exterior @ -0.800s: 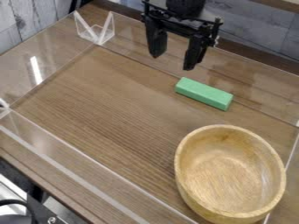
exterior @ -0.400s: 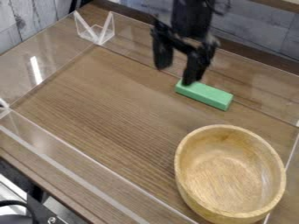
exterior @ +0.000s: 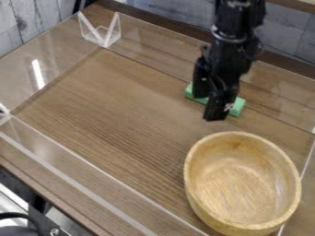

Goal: Put green object into wooden bowl

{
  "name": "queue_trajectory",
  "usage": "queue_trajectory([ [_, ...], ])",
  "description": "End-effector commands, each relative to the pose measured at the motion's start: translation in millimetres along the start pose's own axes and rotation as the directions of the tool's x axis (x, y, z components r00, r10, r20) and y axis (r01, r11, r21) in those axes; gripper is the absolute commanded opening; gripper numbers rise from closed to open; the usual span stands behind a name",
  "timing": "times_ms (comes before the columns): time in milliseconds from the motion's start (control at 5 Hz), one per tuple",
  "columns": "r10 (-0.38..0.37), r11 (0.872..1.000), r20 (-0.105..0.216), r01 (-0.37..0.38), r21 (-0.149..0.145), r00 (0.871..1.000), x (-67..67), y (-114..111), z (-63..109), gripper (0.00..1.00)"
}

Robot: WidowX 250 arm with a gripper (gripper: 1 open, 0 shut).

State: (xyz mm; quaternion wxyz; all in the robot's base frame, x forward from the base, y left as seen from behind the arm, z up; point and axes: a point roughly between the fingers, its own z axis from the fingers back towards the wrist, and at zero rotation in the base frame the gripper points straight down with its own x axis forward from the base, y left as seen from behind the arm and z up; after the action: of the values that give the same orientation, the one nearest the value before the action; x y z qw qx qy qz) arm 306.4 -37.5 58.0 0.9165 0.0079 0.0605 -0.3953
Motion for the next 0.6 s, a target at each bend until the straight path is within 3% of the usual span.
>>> queue_trajectory([
  [0,-0.125,0.991,0.027,0.123,0.058,0.992,2.3,12,2.8,1.00],
  [400,-0.166,0.982,0.035,0.161,0.100,0.986,26.8,20,-10.1,1.00],
])
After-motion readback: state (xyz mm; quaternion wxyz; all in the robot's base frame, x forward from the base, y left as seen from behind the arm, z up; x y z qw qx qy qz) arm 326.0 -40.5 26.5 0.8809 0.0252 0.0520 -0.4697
